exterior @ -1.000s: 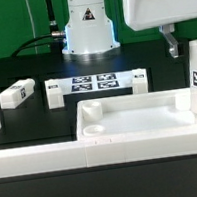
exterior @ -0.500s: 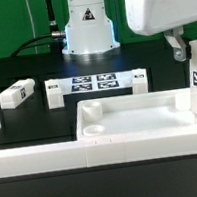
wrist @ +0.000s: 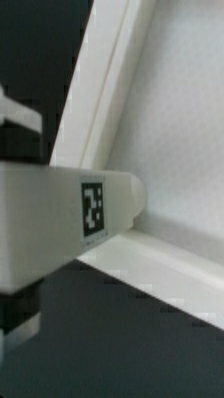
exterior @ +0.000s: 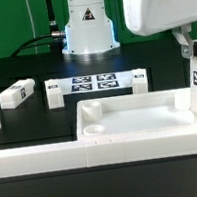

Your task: Assemble desk

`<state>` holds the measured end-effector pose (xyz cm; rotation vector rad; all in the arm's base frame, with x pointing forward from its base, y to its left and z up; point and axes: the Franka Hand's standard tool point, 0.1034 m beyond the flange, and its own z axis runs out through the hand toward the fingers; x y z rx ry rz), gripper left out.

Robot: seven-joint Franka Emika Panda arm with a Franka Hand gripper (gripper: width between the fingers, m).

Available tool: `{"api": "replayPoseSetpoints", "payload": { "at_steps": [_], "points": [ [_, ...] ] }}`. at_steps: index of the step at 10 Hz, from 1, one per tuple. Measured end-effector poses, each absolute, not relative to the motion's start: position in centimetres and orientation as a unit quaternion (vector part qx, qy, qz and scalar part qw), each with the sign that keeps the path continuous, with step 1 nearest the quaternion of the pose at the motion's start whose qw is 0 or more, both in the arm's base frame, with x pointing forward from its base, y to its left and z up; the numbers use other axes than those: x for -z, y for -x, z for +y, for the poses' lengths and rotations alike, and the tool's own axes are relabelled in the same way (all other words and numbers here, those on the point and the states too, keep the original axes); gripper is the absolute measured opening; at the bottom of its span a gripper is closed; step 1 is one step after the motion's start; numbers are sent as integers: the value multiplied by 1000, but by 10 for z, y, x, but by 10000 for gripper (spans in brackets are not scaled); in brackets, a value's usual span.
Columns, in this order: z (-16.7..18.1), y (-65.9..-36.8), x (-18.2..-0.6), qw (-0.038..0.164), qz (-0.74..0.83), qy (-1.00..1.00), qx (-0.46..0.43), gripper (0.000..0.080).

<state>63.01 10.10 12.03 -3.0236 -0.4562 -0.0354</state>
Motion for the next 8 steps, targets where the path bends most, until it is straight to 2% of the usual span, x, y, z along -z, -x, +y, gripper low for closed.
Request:
{"api": "replayPoseSetpoints", "payload": {
  "at_steps": [3,8],
  "points": [
    [99,-631,-119,62,4,998,16,292],
    [102,-630,-119,68,242,968,12,294]
  ]
}}
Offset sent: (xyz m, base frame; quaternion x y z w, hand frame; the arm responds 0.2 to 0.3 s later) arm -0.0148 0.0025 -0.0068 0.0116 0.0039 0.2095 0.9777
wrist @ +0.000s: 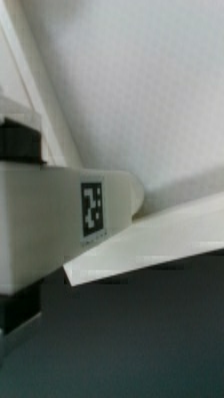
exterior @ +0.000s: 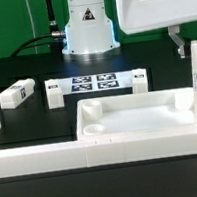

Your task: Assemble desk

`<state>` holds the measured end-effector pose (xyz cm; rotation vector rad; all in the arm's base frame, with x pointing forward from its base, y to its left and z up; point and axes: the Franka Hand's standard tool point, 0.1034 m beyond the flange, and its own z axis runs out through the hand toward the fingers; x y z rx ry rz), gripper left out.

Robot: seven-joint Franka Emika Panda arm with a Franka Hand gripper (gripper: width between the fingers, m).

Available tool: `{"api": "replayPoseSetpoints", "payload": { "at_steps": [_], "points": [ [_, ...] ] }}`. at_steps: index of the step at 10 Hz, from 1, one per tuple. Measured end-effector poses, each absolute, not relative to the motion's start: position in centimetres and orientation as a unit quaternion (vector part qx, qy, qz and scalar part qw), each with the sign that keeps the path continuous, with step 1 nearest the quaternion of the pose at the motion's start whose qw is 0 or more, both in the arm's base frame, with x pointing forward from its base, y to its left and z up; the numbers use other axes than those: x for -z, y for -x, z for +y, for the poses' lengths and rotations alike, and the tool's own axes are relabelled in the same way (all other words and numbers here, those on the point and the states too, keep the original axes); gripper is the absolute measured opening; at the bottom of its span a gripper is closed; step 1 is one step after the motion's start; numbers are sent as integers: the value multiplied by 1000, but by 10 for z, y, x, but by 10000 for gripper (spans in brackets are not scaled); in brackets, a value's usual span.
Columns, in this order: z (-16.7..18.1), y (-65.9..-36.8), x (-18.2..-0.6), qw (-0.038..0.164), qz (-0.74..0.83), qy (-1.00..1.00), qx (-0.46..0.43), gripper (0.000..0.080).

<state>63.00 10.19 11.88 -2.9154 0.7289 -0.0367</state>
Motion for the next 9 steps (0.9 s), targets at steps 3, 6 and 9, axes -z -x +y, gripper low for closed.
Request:
{"api": "replayPoseSetpoints", "payload": {
  "at_steps": [3,6,9],
  "points": [
    [105,-629,-118,77,400,913,1,294],
    [107,-627,-118,84,471,878,-21,294],
    [109,-626,-118,83,469,879,-30,370]
  ]
}}
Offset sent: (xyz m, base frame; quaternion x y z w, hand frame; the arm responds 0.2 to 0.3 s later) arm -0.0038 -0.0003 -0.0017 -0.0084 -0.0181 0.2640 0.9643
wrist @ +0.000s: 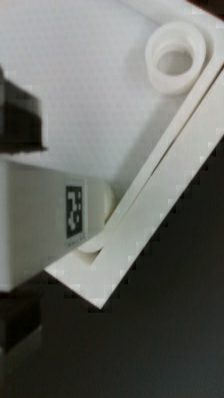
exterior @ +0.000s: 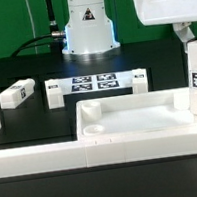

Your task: Assemble desk

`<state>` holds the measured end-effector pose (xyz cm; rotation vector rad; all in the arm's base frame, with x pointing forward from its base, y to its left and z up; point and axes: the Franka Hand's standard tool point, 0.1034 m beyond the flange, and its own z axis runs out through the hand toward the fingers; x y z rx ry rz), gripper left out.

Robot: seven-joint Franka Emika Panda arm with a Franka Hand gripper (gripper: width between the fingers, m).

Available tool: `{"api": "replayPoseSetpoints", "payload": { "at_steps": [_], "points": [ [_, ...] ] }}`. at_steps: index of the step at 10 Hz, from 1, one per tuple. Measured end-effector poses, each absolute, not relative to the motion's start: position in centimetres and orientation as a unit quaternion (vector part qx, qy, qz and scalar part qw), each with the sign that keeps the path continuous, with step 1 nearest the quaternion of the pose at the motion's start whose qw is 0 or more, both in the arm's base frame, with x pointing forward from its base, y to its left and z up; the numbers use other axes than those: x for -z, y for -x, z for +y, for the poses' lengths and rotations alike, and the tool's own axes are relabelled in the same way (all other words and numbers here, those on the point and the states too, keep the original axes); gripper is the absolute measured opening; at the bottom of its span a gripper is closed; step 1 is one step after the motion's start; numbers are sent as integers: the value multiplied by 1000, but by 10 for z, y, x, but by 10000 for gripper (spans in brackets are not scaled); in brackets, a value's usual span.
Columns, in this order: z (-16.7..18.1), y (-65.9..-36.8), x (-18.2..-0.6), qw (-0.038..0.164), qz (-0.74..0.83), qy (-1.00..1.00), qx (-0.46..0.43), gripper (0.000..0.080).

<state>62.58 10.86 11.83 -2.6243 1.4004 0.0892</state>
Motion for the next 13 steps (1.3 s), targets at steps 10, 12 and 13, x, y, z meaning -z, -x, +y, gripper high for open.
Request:
{"api": "replayPoseSetpoints", "payload": {
  "at_steps": [10,12,13],
  "points": [
    [109,-625,-115,51,74,996,2,649],
    [111,-625,-115,41,-9,999,7,649],
    [111,-626,-116,40,-48,998,8,649]
  ]
}}
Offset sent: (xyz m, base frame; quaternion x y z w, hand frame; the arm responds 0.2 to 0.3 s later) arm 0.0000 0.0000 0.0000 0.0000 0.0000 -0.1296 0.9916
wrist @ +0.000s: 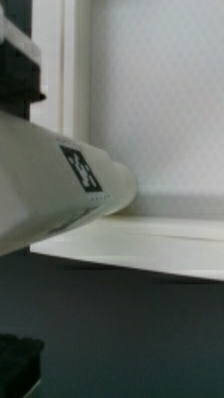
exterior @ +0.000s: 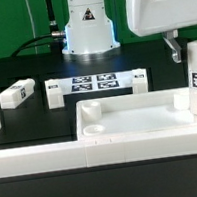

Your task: Assemble desk

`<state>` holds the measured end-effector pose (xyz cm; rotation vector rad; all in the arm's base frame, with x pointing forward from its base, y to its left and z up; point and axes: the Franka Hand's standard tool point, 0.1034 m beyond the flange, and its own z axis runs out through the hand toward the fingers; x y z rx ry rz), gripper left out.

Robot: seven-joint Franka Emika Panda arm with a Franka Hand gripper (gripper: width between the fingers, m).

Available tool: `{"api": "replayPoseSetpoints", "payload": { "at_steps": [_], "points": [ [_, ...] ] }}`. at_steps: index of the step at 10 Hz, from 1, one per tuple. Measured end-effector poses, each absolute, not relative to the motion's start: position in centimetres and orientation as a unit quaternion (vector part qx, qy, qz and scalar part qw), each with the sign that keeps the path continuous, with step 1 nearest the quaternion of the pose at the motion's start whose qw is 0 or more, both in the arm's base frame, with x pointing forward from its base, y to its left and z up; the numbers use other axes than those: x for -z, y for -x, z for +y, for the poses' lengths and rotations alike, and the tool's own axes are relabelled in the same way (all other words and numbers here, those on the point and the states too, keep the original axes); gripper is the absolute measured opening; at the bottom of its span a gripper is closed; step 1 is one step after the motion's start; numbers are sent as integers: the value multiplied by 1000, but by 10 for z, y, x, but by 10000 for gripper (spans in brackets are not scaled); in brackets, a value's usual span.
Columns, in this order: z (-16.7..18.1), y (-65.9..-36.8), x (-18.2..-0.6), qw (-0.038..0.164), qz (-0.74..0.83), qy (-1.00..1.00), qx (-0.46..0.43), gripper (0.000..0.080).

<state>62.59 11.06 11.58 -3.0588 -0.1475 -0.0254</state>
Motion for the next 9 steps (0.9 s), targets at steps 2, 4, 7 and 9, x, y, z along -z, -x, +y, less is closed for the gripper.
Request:
{"api": "replayPoseSetpoints", "payload": {
  "at_steps": [2,4,7,9],
  "points": [
    [110,-626,-116,38,-129,991,12,649],
    [110,-627,-117,36,-215,976,16,649],
    [110,-628,-117,37,-240,970,17,535],
    [109,-628,-117,36,-239,970,18,383]
  ]
}}
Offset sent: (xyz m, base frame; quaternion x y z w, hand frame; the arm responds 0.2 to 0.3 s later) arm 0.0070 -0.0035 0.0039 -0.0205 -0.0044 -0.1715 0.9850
